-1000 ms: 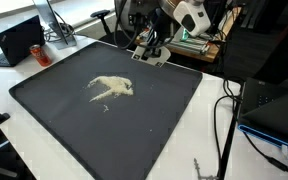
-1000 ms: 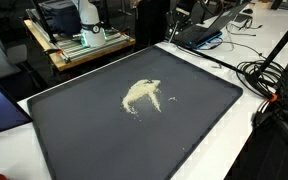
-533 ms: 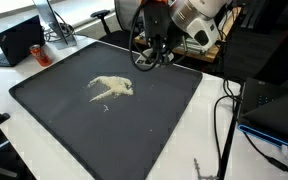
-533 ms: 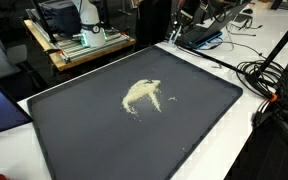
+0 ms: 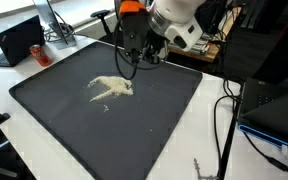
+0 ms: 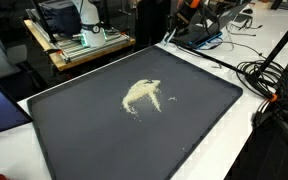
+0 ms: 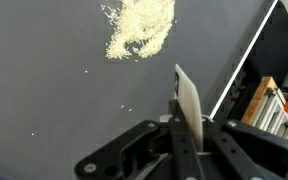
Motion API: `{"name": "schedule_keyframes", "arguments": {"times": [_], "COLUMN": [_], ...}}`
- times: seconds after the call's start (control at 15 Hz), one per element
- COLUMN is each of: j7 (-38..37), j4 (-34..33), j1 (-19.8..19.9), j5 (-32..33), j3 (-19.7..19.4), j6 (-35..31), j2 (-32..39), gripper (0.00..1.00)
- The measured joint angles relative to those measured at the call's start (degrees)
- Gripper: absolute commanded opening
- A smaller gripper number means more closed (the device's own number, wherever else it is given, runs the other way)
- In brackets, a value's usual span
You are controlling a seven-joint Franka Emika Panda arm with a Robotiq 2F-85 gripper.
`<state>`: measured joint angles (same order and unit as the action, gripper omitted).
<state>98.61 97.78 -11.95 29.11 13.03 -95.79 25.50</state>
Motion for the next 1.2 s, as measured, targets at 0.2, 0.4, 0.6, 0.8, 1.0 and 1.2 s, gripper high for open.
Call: {"name": "schedule_keyframes", "arguments": {"times": [0.2, 0.4, 0.6, 0.8, 1.0, 1.2], "j7": [3.6, 6.0, 8.5, 10.0, 10.3, 9.8], "j4": [-2.1, -2.9, -2.6, -0.1, 3.7, 8.1], "j1": [3.6, 8.0, 12.7, 17.2, 21.0, 23.4], "j5": [-7.0, -14.3, -21.3, -26.9, -31.7, -34.7], "j3": [-1.1, -2.1, -3.5, -5.9, -9.1, -12.6], "j6": [3.4, 3.8, 1.9, -3.0, -7.2, -11.1], "j2": [0.0, -0.4, -1.6, -4.3, -7.7, -11.0], "gripper": [0.01, 0.01, 0.01, 0.01, 0.01, 0.01]}}
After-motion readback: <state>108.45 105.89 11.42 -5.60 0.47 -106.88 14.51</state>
